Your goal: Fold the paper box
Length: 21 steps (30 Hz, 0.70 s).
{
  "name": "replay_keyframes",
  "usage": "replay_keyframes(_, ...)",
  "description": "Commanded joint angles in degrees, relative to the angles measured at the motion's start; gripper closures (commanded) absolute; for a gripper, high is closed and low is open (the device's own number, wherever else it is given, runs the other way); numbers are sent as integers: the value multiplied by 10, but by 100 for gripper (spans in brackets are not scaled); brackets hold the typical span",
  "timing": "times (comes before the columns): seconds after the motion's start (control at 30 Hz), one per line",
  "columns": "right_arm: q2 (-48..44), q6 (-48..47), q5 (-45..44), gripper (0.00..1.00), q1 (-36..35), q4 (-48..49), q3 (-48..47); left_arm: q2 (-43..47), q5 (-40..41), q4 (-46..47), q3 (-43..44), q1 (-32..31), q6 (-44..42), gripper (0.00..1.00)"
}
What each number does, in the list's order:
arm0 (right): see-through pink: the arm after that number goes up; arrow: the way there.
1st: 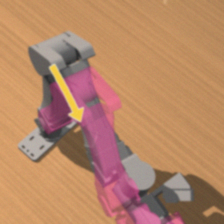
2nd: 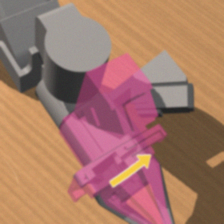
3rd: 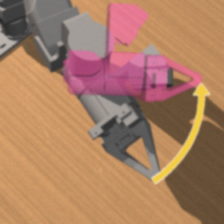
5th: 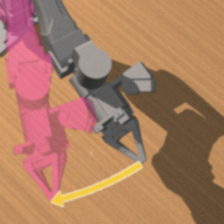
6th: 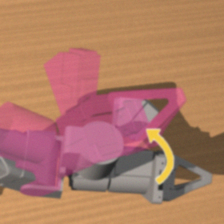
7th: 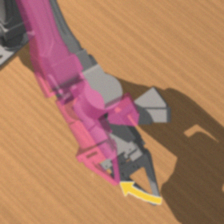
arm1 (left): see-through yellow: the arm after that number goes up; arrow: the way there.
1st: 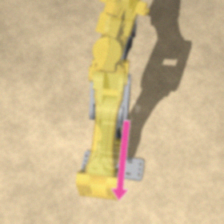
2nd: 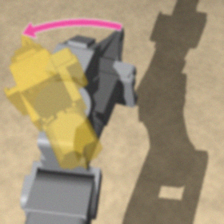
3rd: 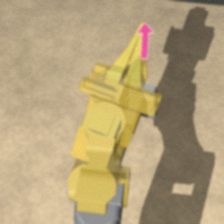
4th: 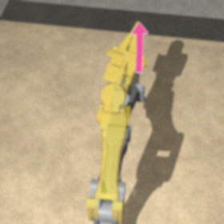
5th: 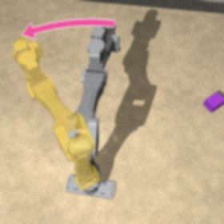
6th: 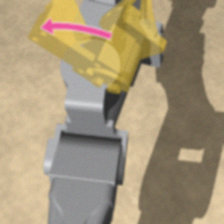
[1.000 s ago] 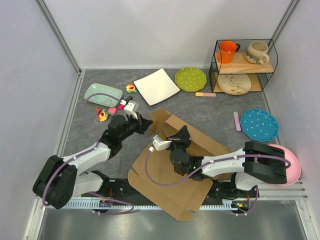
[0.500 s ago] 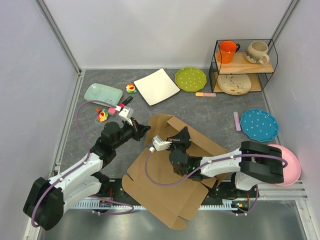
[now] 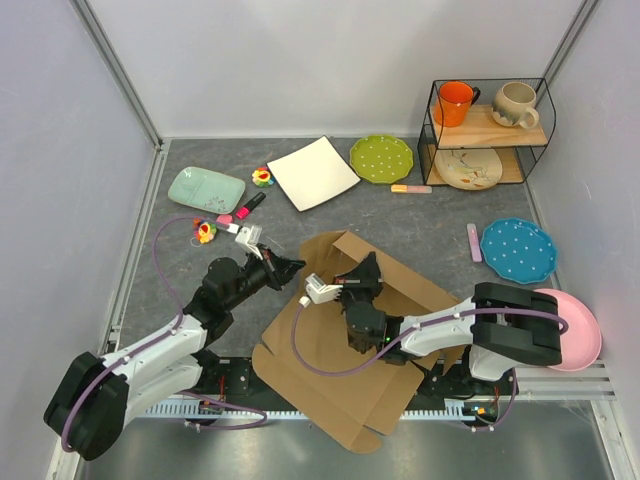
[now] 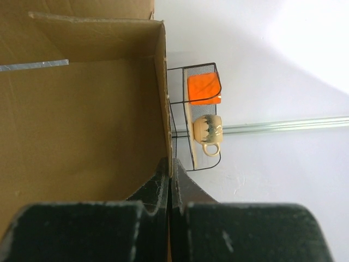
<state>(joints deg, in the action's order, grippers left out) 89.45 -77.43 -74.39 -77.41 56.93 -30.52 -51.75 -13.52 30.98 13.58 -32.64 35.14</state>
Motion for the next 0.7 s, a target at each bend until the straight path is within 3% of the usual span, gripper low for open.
replay_keyframes(0.0,6,-16,-5,100,-2,80,13,-5,-25,47,-26,-8,76,98)
replay_keyframes(0.37,42,-79,-7,100,-5,238,40,-68,-116,87,-22,-12,165,98)
replay_keyframes(0.67,38,-91,-33,100,-40,229,52,-134,-109,105,-37,-14,141,98)
